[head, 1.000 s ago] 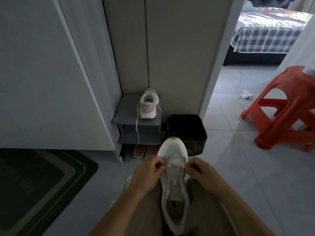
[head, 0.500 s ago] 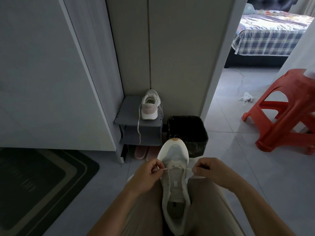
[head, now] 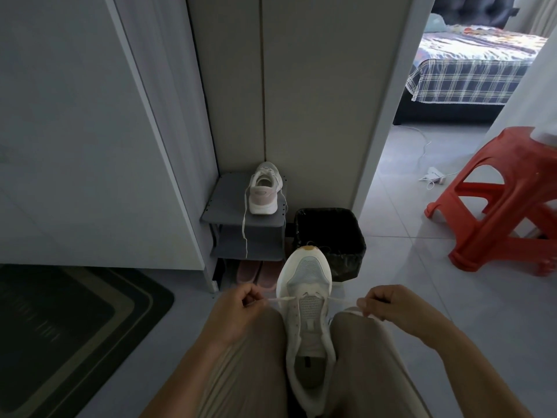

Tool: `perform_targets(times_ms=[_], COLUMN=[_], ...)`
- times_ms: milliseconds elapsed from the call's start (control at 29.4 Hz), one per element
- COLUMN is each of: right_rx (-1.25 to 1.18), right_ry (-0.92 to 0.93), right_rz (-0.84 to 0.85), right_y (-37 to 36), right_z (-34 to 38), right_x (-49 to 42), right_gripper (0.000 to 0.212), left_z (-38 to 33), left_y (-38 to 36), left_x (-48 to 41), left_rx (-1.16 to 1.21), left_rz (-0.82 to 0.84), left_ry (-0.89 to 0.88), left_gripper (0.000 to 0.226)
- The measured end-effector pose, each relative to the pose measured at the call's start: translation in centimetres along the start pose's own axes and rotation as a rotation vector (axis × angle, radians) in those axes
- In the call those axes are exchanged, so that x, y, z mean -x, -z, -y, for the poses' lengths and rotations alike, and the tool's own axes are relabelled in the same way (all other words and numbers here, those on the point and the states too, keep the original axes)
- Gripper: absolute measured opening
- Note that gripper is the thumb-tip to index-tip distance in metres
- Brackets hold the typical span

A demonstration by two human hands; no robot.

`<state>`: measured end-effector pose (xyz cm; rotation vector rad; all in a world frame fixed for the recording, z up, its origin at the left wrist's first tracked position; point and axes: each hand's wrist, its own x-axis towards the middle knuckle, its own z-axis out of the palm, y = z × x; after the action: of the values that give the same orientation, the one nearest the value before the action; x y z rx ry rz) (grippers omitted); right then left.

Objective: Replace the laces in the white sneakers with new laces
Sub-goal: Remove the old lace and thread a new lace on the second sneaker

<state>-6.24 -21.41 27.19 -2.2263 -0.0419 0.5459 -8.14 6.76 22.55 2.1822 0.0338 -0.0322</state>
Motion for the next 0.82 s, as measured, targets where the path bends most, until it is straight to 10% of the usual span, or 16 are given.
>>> perform_targets(times_ms=[238,340,476,613,817], right_rx=[-0.129,-0.027,0.369,0.396,0.138], right_ry=[0.121,0.171,0.227,0.275,0.066], right_rz=[0.098,0.083,-0.007,0.108,-0.146], right_y=[0.0,-0.2,-1.0,-2.7,-3.1], right_z=[3.8,4.9,4.7,4.3,1.7], right_x=[1.4,2.4,4.9,5.8,3.1], right_gripper=[0.016,0.009,0.012,0.024,0.02], left_z=[-4.9,-7.6,-8.8,-9.0,-7.8], left_y=[-2.7,-6.3,-7.9,-7.2,-5.4], left_x=[1.7,3.8,4.2,4.2,3.8], left_rx=[-0.295,0.179,0.862,0.802,0.889], left_rz=[-0.27,0.171,0.228,0.228,0.193], left_ry=[-0.372,-0.132,0.324,0.343,0.406], left_gripper=[0.007,0.01,0.021,0.017,0.033])
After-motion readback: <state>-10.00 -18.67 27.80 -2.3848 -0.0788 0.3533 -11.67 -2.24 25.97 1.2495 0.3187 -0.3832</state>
